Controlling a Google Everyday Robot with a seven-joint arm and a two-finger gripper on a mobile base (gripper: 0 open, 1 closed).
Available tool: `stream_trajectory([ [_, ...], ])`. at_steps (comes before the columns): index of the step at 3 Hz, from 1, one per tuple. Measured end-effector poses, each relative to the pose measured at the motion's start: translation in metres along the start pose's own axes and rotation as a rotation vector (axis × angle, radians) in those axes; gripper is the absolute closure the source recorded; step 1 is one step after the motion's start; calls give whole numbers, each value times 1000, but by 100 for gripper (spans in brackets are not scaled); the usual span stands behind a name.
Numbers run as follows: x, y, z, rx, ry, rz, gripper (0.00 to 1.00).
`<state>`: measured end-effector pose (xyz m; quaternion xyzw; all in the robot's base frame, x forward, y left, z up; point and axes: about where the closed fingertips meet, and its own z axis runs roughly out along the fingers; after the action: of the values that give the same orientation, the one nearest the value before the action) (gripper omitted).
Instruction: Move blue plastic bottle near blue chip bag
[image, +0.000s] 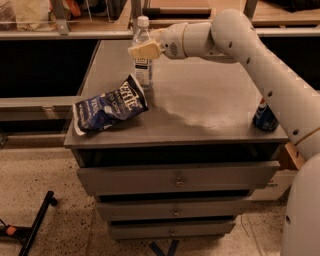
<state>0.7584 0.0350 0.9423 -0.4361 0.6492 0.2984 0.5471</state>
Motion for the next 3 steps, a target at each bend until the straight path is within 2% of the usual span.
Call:
stream_trajectory([
  [1,-1,5,1,-21,-12,-48,82],
  [3,-2,11,0,-56,-26,-105,35],
])
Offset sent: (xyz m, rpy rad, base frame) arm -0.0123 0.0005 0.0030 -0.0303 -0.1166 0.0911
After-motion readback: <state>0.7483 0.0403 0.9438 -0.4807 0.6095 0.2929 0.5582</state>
